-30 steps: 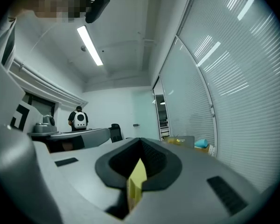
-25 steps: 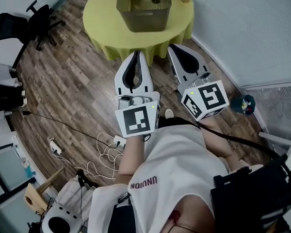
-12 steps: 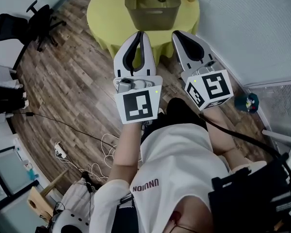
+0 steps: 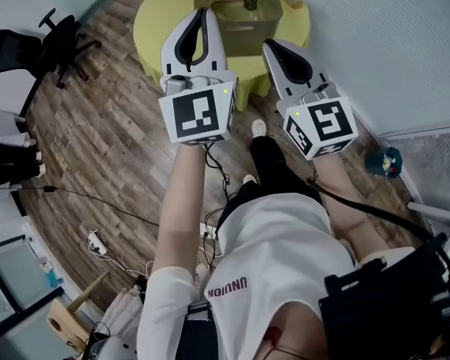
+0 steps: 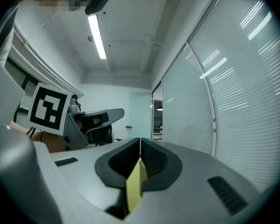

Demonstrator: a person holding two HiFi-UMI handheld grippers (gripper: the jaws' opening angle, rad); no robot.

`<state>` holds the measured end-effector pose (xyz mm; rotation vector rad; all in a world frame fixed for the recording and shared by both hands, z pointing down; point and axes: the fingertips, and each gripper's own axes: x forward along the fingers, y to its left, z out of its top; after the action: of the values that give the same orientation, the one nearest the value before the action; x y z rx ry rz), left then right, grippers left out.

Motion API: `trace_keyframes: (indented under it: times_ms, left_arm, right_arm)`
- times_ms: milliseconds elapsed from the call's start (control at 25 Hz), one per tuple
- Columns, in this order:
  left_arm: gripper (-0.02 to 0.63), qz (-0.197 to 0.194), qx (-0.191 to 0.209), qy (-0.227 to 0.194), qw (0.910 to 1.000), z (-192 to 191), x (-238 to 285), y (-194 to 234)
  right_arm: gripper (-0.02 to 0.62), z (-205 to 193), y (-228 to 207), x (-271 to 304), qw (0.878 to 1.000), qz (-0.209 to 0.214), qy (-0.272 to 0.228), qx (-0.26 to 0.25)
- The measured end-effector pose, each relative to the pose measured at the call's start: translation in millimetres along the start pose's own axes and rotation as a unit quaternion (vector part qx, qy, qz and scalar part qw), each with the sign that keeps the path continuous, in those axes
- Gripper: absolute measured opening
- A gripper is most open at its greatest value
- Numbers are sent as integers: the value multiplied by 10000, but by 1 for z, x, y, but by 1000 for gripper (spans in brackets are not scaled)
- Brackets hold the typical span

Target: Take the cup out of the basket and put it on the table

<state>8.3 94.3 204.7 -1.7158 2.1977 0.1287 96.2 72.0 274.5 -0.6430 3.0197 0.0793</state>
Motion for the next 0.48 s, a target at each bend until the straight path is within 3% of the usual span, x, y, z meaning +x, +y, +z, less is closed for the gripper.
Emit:
trace_keyframes:
  times_ms: [480]
  left_arm:
    - [12, 30, -146, 249, 9996, -39, 61, 22]
  right_arm:
    - [21, -4, -51, 58, 10000, -32, 20, 17]
